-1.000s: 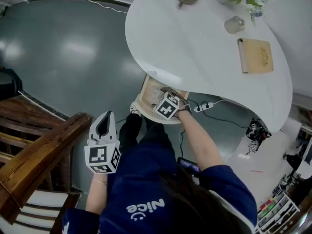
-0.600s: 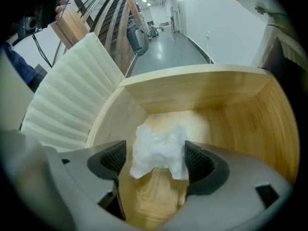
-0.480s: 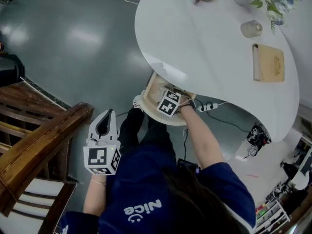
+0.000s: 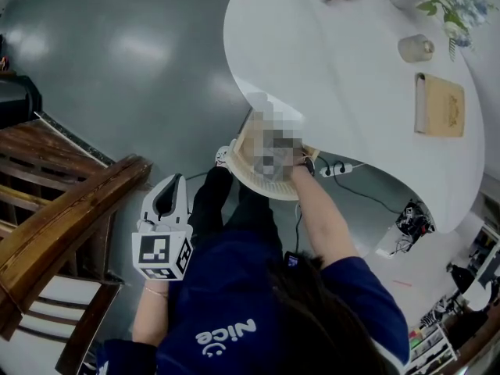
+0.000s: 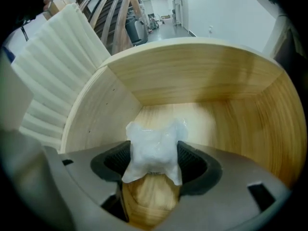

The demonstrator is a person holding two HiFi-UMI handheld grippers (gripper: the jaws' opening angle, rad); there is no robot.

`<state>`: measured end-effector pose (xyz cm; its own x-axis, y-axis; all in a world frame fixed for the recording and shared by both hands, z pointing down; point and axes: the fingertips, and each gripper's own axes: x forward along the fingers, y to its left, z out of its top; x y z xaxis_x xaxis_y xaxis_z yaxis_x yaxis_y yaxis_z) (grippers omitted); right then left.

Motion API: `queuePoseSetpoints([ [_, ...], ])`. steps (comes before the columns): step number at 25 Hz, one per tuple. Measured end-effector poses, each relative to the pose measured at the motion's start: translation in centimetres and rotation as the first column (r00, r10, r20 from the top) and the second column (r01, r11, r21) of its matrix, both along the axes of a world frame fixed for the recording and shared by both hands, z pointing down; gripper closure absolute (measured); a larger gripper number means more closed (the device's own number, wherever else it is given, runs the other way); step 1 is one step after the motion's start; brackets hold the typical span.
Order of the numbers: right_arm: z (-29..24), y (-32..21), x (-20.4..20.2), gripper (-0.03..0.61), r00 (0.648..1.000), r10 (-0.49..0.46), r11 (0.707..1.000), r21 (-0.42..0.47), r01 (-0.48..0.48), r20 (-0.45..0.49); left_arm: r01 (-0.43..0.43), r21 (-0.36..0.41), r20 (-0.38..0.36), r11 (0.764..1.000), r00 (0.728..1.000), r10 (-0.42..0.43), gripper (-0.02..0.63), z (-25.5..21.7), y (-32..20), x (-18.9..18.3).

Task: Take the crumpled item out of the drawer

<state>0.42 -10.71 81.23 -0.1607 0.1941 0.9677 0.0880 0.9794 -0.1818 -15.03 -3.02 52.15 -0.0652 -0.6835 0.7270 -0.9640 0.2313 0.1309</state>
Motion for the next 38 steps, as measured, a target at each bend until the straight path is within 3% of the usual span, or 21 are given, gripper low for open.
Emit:
queuePoseSetpoints([
  [6,-0.2,-0.3,-0.1,0.376,1.000,-0.004,0.999,0.041,0.004,-0.001,-0.011,0.027,-0.004,1.000,1.000,0.012,0.609,-1.1,-0.9,-0.1],
  [11,-0.7,-0.3,-0.1,0.421,1.000,0.020,0.999,0.050,-0.021,0.019,-0.019,0.030,-0.010,0.999,1.000,0.019,0.610,-1.2,-1.0,-0.2],
  [22,-3.3,-0.5,-0.8,0.433,0.996,0.078,0.996,0.037,-0.080,0.048,-0.049,0.063,-0.027,0.997,0.998,0.050,0.609,-1.5,-1.7,-0.1],
  [38,-9.1,-0.6,-1.5,0.433,0.975,0.201,0.978,0.040,-0.205,0.096,-0.122,0.169,-0.030,0.978,0.991,0.129,0.611,-3.4,-5.2,0.5],
])
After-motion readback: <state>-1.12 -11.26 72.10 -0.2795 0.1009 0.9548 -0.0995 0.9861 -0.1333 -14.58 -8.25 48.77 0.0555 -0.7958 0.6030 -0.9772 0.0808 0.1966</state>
